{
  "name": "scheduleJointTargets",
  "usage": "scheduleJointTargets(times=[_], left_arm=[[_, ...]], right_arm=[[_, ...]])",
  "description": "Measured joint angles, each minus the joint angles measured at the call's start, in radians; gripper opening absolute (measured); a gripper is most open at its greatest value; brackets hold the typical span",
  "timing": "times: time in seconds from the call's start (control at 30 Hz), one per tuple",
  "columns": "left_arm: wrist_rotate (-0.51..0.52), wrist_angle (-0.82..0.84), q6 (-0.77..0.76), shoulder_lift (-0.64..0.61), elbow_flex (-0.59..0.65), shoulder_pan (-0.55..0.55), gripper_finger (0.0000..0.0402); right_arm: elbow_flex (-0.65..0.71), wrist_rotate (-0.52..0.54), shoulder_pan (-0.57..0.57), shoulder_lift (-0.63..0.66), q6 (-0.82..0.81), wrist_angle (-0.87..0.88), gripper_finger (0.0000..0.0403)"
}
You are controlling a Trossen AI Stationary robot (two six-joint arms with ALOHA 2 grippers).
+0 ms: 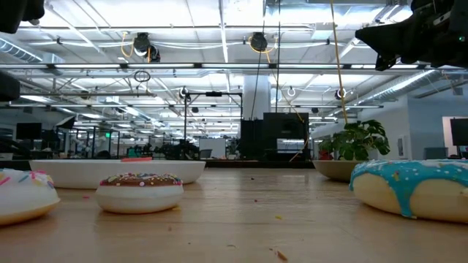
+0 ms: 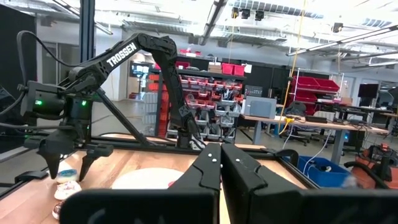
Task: Pick & Place donuts
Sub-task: Put the small blue donut on the white plate
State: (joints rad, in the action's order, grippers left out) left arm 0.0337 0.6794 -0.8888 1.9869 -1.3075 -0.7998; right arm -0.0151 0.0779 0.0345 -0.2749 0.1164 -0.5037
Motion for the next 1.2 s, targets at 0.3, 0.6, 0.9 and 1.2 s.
scheduleJointTargets(times=[0.3,0.6,0.9,1.2], left_arm=[[-0.039,-0.006,-0.007,-0.003,0.000,0.008,0.0198],[-0.045,0.021,0.017,-0.004,-0.022,0.015,0.0163],[-0.028,0.223,0.123,-0.019,-0.204,0.060,0.0197],[0.019,0.409,0.192,-0.067,-0.365,0.105,0.0209]], right_arm=[[0.000,0.000,0.000,0.000,0.000,0.000,0.0000],[0.000,0.000,0.000,0.000,0.000,0.000,0.0000],[0.000,0.000,0.000,0.000,0.000,0.000,0.0000],[0.000,0.000,0.000,0.000,0.000,0.000,0.0000]])
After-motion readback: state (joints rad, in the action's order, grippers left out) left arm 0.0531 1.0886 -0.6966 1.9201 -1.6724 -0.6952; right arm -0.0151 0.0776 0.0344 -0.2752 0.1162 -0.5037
